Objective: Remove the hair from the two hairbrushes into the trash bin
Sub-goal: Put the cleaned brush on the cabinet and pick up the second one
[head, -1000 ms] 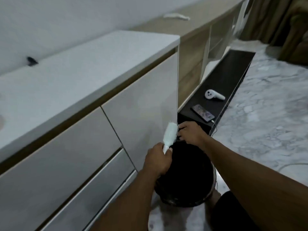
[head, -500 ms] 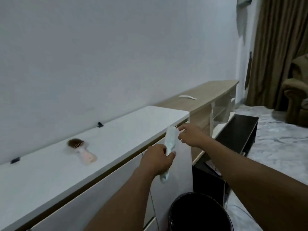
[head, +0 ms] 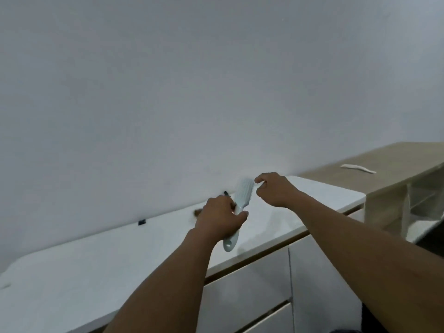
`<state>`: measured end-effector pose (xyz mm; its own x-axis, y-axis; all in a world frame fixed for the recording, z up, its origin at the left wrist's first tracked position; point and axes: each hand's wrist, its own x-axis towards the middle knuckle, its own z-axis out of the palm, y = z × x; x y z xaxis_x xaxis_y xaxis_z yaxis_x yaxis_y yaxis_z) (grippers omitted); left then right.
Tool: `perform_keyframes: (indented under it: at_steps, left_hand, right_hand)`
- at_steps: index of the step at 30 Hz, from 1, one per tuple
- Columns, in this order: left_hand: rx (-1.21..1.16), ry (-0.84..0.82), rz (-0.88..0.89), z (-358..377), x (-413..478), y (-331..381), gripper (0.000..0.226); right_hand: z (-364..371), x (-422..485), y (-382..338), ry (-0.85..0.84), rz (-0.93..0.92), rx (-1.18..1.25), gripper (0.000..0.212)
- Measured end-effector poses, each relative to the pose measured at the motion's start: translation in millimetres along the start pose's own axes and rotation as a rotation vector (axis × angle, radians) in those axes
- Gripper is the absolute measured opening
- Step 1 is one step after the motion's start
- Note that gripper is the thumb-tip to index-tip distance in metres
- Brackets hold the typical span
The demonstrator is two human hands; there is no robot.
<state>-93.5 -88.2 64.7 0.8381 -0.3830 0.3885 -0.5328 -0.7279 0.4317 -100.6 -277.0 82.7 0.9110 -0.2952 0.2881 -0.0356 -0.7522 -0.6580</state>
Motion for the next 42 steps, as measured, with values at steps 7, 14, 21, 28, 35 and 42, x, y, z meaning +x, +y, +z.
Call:
perform_keyframes:
  at_steps: [7, 14, 21, 28, 35, 42]
  left_hand:
    - [-0.004, 0.104, -0.185, -37.0, -7.4, -90.1, 0.036]
    - [0.017, 0.077, -0.371, -27.7, -6.5, -159.5, 0.030]
    - [0.150, -0.009, -0.495, -5.4, 12.5, -198.7, 0.036]
    - [0.224, -0.069, -0.535, 11.5, 22.1, -214.1, 0.045]
    - [0.184, -0.111, -0.583, 8.0, 26.9, -215.9, 0.053]
    - [0.253, -0.029, -0.544, -9.3, 33.7, -197.1, 0.058]
  right_hand:
    - [83.1, 34.0, -76.9, -0.158, -0.172, -0.028, 0.043]
    - [168.6, 69.2, -100.8, -0.317, -0.234, -0.077, 0.045]
    - [233.6, 102.9, -104.7, -0.364, -0.268, -0.282, 0.050]
    - [267.3, 119.8, -91.2, -0.485, -0.338, -0.471, 0.051]
    - [263.4, 117.4, -89.3, -0.490, -0.326, -0.457, 0.052]
    - [212.4, 112.6, -84.7, -0.343, -0.204, -0.285, 0.043]
